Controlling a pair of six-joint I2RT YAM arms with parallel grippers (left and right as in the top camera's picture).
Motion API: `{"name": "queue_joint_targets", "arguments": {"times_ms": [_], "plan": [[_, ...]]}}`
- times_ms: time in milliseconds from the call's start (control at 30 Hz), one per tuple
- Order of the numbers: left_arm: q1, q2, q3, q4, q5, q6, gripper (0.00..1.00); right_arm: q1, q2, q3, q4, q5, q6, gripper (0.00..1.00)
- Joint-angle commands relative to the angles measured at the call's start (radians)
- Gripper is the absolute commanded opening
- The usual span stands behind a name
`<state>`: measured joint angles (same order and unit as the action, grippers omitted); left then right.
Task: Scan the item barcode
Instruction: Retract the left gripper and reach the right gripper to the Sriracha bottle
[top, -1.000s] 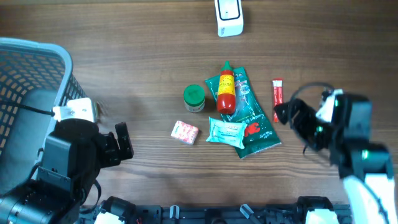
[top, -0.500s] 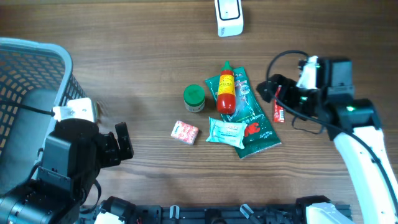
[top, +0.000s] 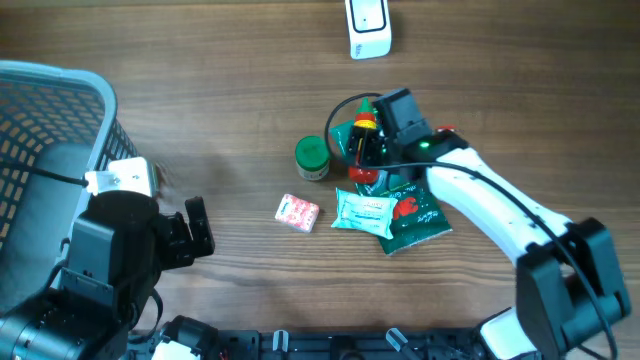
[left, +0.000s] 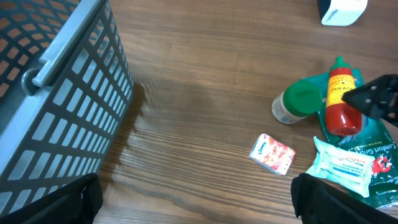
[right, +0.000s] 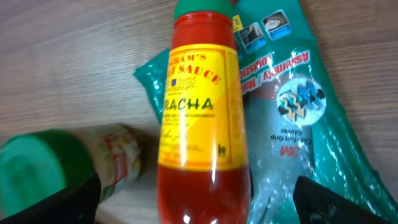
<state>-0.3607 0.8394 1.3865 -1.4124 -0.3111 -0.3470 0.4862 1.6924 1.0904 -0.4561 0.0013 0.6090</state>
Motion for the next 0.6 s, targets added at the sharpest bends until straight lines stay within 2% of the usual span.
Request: {"name": "queue_joint_targets", "arguments": {"times_ms": [0,200,267,333,467,567], "plan": [[0.005,0.0,-0.002,0.001,0.008,-0.009,1.0,0.035,0.073,0.058,0.032,0.15,0.001,0.99],[0.005,0.0,-0.002,0.001,0.008,-0.009,1.0,0.044,0.151,0.06,0.08,0.148,-0.004,0.82],[0.005,0.0,-0.002,0.001,0.008,-0.009,1.0,0.044,0.161,0.06,0.064,0.134,-0.005,0.81],[0.005,0.0,-0.002,0.001,0.008,-0.009,1.0,0.043,0.167,0.06,0.026,0.134,-0.003,0.8],[0.005,0.0,-0.002,0.001,0.008,-0.009,1.0,0.043,0.167,0.06,-0.097,0.09,-0.003,0.64],[0.005,0.0,-0.002,0.001,0.008,-0.009,1.0,0.042,0.143,0.066,-0.215,0.05,-0.002,0.61]]}}
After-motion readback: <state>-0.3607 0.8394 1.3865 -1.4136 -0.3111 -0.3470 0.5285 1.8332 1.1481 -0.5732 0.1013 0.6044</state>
